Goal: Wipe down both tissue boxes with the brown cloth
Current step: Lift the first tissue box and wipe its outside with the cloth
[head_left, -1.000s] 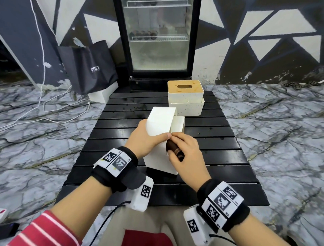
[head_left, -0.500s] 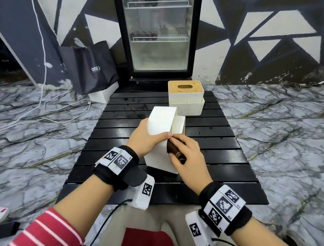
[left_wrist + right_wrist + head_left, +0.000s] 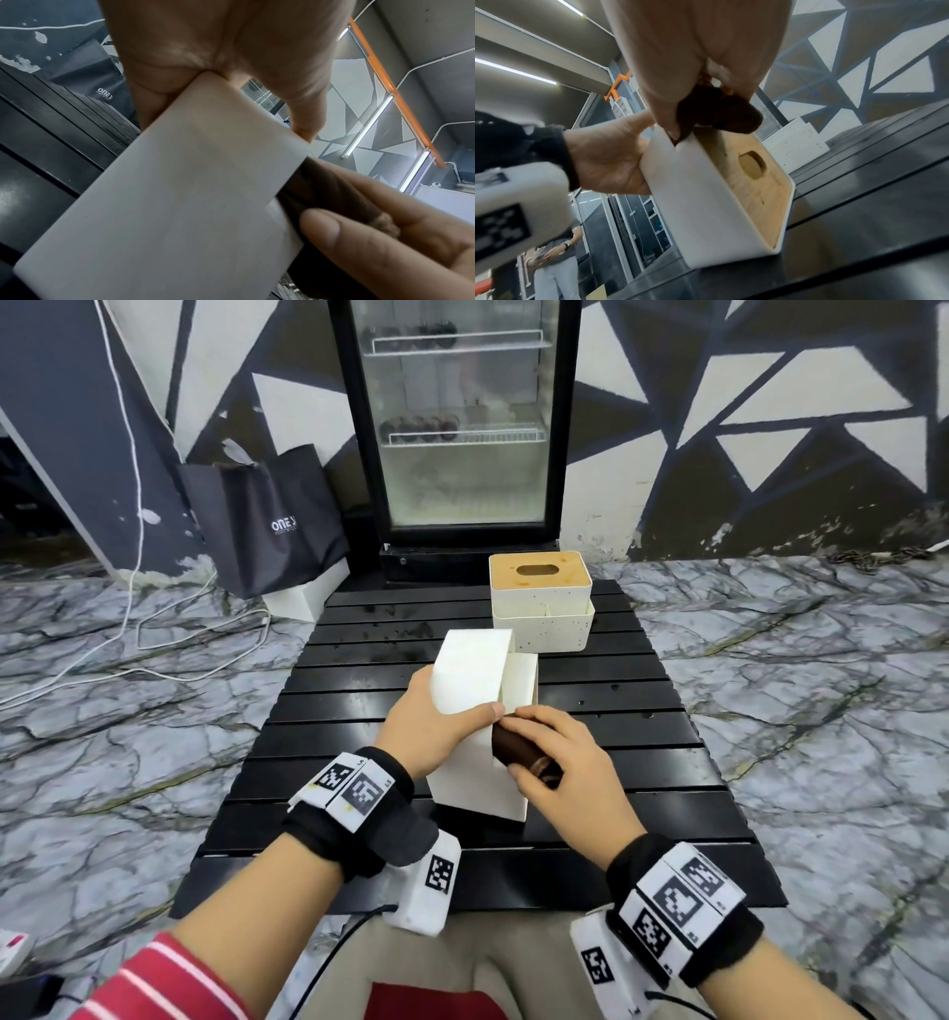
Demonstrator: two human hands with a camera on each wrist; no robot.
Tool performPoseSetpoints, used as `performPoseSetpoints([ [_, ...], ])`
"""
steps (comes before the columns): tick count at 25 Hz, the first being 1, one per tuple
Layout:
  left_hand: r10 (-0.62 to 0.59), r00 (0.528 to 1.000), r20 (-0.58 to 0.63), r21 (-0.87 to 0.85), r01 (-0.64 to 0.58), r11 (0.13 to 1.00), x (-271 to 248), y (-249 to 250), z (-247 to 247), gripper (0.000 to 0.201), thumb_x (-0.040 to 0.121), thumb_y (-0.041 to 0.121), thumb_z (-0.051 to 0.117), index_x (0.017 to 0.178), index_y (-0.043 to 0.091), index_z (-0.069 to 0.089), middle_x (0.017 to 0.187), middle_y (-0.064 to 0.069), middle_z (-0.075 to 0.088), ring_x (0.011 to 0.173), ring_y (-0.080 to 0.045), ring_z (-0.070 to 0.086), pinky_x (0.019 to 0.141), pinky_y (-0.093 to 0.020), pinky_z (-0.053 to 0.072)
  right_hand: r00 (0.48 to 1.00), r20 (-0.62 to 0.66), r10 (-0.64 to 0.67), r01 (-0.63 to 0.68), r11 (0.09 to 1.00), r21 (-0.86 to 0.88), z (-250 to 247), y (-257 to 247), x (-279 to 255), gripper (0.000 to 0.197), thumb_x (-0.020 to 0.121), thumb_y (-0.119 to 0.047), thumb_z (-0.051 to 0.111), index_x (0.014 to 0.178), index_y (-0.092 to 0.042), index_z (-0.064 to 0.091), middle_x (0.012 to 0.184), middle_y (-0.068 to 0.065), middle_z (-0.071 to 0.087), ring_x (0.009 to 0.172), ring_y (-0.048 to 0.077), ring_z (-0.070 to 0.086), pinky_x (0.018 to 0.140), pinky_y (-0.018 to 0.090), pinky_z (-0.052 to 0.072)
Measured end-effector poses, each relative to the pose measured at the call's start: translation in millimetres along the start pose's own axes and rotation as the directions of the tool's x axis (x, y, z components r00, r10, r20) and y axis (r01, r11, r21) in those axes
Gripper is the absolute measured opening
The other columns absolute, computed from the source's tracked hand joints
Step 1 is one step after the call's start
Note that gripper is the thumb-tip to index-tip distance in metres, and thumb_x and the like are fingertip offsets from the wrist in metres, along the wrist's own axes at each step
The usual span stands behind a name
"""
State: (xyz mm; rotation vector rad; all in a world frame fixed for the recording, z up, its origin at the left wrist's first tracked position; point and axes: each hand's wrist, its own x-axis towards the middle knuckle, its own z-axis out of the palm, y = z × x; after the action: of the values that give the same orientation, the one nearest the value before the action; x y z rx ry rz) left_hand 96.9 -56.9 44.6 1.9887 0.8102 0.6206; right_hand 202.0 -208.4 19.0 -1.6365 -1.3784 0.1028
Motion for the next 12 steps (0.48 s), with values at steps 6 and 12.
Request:
performPoseSetpoints([
  [6,-0.020,1.000,0.021,-0.016,0.021,1.000,-5.4,8.5,-2.5,0.067,0.050,0.063,0.066,0.106,0.026,0.057,0.103,0.008,0.065,0.095,-0.013,0.063,0.078,-0.032,0.050,0.982,0.134,0.135,-0.125,0.988,-0.086,-44.9,22.5,8.7,0.036,0.068,-0.003,0.067,0.092,-0.028,0.059,0.094,-0.012,0.055,0.090,0.002,0.053,0.080,0.006,0.036],
  [12,-0.022,0.999,0.027,-0.016,0.022,1.000,-8.4,15.1,-3.4,0.061,0.055,0.058,0.069,0.107,0.027,0.056,0.103,0.011,0.063,0.095,-0.008,0.061,0.071,-0.025,0.045,0.852,0.396,0.343,-0.175,0.899,-0.403,-41.7,54.5,14.3,0.028,0.071,-0.004,0.061,0.096,-0.017,0.059,0.096,-0.005,0.047,0.097,0.018,0.052,0.085,0.023,0.041],
])
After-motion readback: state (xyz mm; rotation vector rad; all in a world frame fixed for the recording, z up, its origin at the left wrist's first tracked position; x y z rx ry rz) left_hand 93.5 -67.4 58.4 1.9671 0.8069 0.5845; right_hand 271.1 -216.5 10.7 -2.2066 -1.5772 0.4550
